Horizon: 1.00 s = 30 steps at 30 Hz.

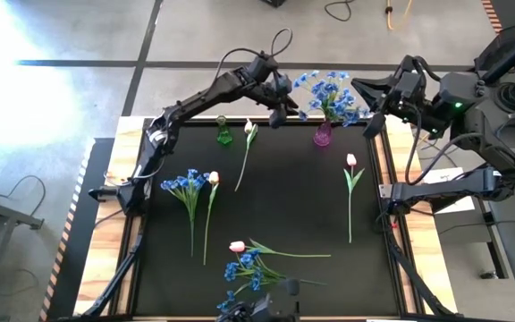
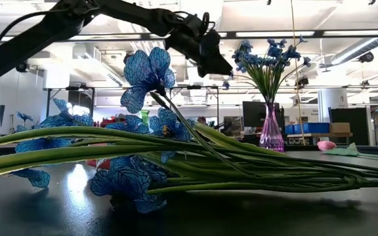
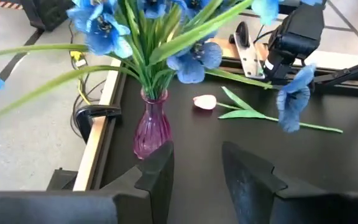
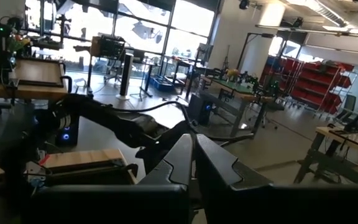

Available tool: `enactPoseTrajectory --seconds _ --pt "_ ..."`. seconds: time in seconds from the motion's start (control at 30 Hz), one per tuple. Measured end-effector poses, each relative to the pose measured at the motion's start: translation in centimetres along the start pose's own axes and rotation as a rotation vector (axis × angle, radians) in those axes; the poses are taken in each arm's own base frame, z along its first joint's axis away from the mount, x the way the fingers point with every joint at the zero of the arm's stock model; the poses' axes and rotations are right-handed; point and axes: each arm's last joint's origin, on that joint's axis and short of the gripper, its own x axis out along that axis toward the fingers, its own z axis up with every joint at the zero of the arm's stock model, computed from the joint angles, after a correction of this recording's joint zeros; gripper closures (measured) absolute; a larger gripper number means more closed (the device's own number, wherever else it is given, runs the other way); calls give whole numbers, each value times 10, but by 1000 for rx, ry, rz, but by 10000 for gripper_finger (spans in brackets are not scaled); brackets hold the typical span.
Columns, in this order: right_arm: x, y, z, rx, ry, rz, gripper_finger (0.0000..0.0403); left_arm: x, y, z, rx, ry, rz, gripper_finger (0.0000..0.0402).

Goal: Sort flowers into vase by color
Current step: Put the blue flowers into the violet vase

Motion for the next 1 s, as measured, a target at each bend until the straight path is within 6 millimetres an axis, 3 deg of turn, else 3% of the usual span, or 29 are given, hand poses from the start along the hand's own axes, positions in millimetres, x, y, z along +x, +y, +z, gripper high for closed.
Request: enactPoseTrajectory --seconds 0.47,0.67,0.9,1.0 --pt "0 1 0 -1 -6 22 390 35 -12 -49 -93 96 9 281" --pt "0 1 0 -1 -6 22 390 4 -37 -46 -90 -24 114 281" --pt "10 3 -3 -6 18 28 390 -42 -84 -66 -201 -92 188 281" --pt "17 6 -6 -9 37 33 390 -54 -101 -81 -356 -70 140 281"
